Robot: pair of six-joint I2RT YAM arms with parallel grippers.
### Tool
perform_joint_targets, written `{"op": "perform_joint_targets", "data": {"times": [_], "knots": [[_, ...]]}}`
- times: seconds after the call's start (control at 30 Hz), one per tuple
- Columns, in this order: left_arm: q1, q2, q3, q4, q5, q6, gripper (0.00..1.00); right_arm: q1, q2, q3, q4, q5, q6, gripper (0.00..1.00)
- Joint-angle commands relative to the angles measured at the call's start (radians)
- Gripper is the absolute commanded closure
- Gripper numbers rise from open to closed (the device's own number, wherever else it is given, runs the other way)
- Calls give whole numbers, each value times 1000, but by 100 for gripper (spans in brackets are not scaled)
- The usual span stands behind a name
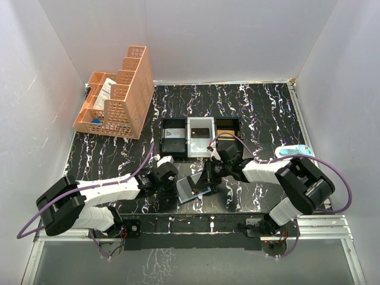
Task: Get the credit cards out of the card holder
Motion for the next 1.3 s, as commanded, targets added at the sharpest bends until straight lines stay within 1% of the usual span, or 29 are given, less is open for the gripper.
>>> {"op": "perform_joint_targets", "data": {"times": [0.0, 0.03, 0.13, 0.23, 0.3, 0.4, 0.43, 0.57, 0.67, 0.83, 0.97, 1.1, 1.27], "knots": [[-5, 5, -25, -62, -6, 11, 85, -25, -40, -12, 11, -21, -36, 100], [-5, -8, -22, -69, -10, 8, 84, -25, -39, -12, 12, -25, -37, 100], [-6, -51, 14, -97, -42, -1, 74, -26, -27, -9, 14, -40, -39, 100], [-6, -93, 61, -91, -61, 15, 68, -26, -28, -16, 24, -43, -32, 100], [-6, -106, 85, -63, -59, 30, 63, -26, -31, -19, 29, -45, -28, 100], [-6, -92, 97, 32, -31, 43, 61, -26, -29, -17, 31, -46, -28, 100], [-6, -77, 99, 62, -22, 43, 61, -26, -26, -16, 31, -46, -29, 100], [-5, -2, 110, 110, -1, 16, 70, -26, -21, -15, 36, -51, -22, 100], [-6, 56, 122, 68, -11, -1, 78, -26, -25, -14, 38, -54, -19, 100], [-7, 86, 104, 36, -22, -10, 86, -26, -21, -16, 51, -69, -9, 100], [-12, 142, 118, -5, -29, 8, 93, -26, -1, -18, 70, -94, 0, 100], [-15, 156, 109, -5, -23, 10, 96, -26, 7, -18, 99, -109, 17, 100], [-16, 149, 71, 34, -7, -2, 97, -25, 40, -5, 137, -130, 38, 90]]}}
